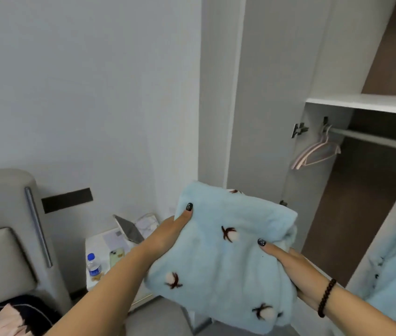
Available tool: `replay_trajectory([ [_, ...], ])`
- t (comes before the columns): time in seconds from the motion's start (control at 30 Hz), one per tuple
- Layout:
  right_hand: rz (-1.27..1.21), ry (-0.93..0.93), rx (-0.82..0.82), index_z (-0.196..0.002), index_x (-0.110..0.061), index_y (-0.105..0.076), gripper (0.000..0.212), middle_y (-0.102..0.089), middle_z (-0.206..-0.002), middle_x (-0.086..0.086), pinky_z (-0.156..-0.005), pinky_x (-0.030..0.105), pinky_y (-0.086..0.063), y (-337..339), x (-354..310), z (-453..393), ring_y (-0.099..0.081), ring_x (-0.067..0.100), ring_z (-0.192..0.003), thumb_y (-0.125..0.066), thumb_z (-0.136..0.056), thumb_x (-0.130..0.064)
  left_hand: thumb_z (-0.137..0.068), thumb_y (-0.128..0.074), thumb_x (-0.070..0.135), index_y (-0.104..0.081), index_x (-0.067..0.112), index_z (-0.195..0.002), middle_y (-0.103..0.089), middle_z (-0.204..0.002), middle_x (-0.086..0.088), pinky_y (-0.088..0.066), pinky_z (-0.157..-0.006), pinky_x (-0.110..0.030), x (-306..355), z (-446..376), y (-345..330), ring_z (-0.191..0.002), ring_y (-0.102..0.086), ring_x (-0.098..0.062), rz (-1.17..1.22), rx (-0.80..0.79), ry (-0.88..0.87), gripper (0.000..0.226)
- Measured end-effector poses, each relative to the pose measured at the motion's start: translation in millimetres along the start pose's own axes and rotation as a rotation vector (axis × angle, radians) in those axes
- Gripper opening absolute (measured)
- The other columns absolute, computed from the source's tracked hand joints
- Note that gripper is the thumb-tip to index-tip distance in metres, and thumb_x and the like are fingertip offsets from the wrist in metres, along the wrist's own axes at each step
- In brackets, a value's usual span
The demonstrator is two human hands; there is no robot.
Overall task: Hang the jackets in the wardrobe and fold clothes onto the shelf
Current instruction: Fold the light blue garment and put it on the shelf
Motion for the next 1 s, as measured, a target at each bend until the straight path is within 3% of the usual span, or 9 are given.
replay_trajectory([
  [0.07, -0.004, 0.064, 0.040, -0.102, -0.019, -0.075, 0.039, -0.072, -0.108, 0.009, -0.089, 0.042, -0.051, 21, -24, 11, -0.070, 0.026, -0.098, -0.075, -0.070, -0.042, -0.080, -0.042, 0.078, -0.072, 0.028, -0.102, -0.076, -0.090, 0.009, -0.053, -0.059, -0.015, 31, -9, -17, -0.079, -0.073, -0.009, -0.035, -0.002, -0.061, 0.062],
  [0.2, 0.036, 0.173, 0.090, -0.107, -0.020, -0.071, 0.041, -0.073, -0.108, 0.005, -0.088, 0.040, -0.051, 58, -63, 31, -0.070, 0.023, -0.099, -0.073, -0.073, -0.043, -0.079, -0.035, 0.084, -0.072, 0.034, -0.105, -0.076, -0.096, 0.010, -0.053, -0.068, -0.020, 81, -32, -49, -0.084, -0.073, -0.009, -0.077, -0.032, -0.128, 0.067],
  [0.33, 0.079, 0.237, 0.146, -0.114, -0.020, -0.067, 0.042, -0.072, -0.110, 0.003, -0.094, 0.040, -0.050, 89, -91, 42, -0.069, 0.020, -0.102, -0.069, -0.079, -0.044, -0.077, -0.031, 0.086, -0.076, 0.044, -0.086, -0.076, -0.092, 0.011, -0.050, -0.071, -0.024, 125, -62, -80, -0.080, -0.073, -0.007, -0.134, -0.089, -0.151, 0.062],
  [0.5, 0.107, 0.331, 0.264, -0.114, -0.021, -0.066, 0.043, -0.073, -0.107, 0.000, -0.075, 0.025, -0.055, 128, -132, 42, -0.070, 0.016, -0.098, -0.068, -0.079, -0.046, -0.072, -0.031, 0.090, -0.077, 0.040, -0.083, -0.076, -0.086, 0.010, -0.050, -0.067, -0.026, 179, -114, -113, -0.074, -0.073, -0.008, -0.193, -0.118, -0.203, 0.069],
  [0.63, 0.147, 0.414, 0.399, -0.112, -0.022, -0.067, 0.042, -0.074, -0.104, -0.003, -0.079, 0.028, -0.053, 156, -175, 35, -0.070, 0.014, -0.096, -0.069, -0.079, -0.048, -0.073, -0.036, 0.088, -0.076, 0.041, -0.078, -0.075, -0.079, 0.014, -0.048, -0.064, -0.026, 238, -161, -134, -0.067, -0.072, -0.006, -0.197, -0.137, -0.315, 0.061],
  [0.73, 0.158, 0.487, 0.511, -0.112, -0.020, -0.067, 0.047, -0.074, -0.102, -0.003, -0.079, 0.029, -0.055, 174, -211, 25, -0.071, 0.014, -0.093, -0.072, -0.074, -0.048, -0.072, -0.040, 0.088, -0.075, 0.047, -0.074, -0.076, -0.081, 0.014, -0.051, -0.070, -0.031, 288, -193, -147, -0.078, -0.073, -0.012, -0.196, -0.188, -0.401, 0.054],
  [0.83, 0.183, 0.535, 0.605, -0.114, -0.020, -0.065, 0.044, -0.074, -0.101, -0.002, -0.083, 0.033, -0.055, 189, -241, 12, -0.071, 0.014, -0.093, -0.072, -0.078, -0.045, -0.076, -0.043, 0.085, -0.076, 0.036, -0.077, -0.075, -0.075, 0.015, -0.050, -0.065, -0.029, 338, -224, -159, -0.076, -0.071, -0.012, -0.215, -0.204, -0.474, 0.059],
  [1.0, 0.190, 0.625, 0.754, -0.111, -0.018, -0.066, 0.043, -0.075, -0.097, 0.000, -0.083, 0.037, -0.055, 213, -296, -1, -0.071, 0.018, -0.090, -0.074, -0.077, -0.043, -0.083, -0.041, 0.079, -0.065, 0.033, -0.081, -0.067, -0.055, 0.019, -0.045, -0.051, -0.023, 403, -263, -174, -0.055, -0.067, -0.005, -0.203, -0.197, -0.593, 0.053],
])
Point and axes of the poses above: each hand's wrist, its own z-axis away from the middle knuckle, its own y-axis out of the back of the hand, x = y × z, the point moved 1 cm from there along -z, towards the middle knuckle
